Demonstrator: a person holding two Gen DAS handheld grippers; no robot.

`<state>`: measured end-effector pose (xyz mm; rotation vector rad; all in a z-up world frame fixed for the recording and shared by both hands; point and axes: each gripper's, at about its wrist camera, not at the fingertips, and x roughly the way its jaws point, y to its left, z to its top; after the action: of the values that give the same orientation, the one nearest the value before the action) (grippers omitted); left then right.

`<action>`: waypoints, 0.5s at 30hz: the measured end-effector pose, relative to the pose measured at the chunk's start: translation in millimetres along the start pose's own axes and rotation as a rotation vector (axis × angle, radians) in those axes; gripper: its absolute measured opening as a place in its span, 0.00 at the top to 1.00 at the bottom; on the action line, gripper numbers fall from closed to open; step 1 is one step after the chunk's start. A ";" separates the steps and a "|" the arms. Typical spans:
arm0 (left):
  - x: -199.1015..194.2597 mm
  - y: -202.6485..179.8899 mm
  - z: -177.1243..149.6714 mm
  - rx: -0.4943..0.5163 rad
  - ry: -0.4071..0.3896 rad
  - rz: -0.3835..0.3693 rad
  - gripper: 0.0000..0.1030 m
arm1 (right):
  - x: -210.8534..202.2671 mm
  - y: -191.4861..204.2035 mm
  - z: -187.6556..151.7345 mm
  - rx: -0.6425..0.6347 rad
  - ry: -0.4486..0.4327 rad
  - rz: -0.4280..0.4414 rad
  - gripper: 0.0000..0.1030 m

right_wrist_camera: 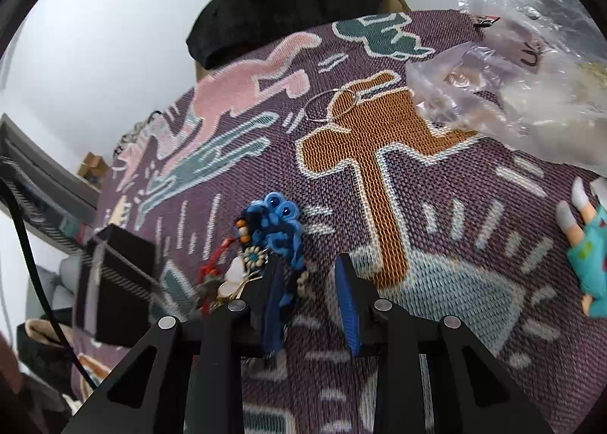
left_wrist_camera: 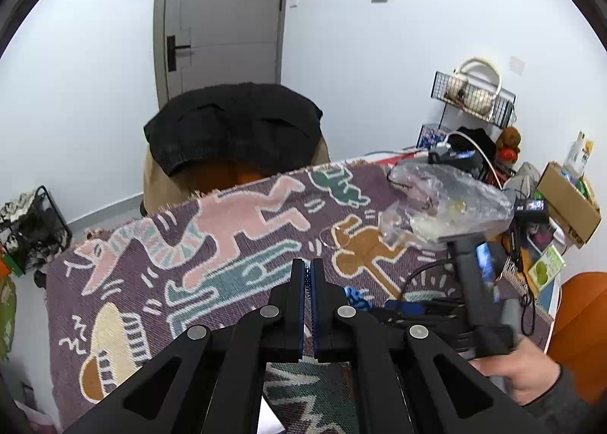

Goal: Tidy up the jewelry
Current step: 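Lift the held jewelry with the left gripper toward the black box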

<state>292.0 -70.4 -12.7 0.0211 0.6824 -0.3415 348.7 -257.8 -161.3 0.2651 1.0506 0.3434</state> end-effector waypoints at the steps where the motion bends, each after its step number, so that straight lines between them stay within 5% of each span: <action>1: -3.1 0.9 2.5 0.000 -0.008 0.000 0.98 | 3.0 1.7 1.5 -0.013 -0.008 -0.020 0.81; 3: -9.4 1.8 7.9 0.003 -0.025 0.001 0.98 | 5.5 4.5 4.2 -0.032 -0.004 -0.021 0.94; 15: -58.2 -7.4 39.4 0.047 -0.138 0.005 0.98 | -52.7 28.6 12.5 -0.094 -0.154 -0.005 0.95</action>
<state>271.9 -64.9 54.8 0.0435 0.5380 -0.3512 331.6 -253.3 -102.6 0.2019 0.8809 0.3613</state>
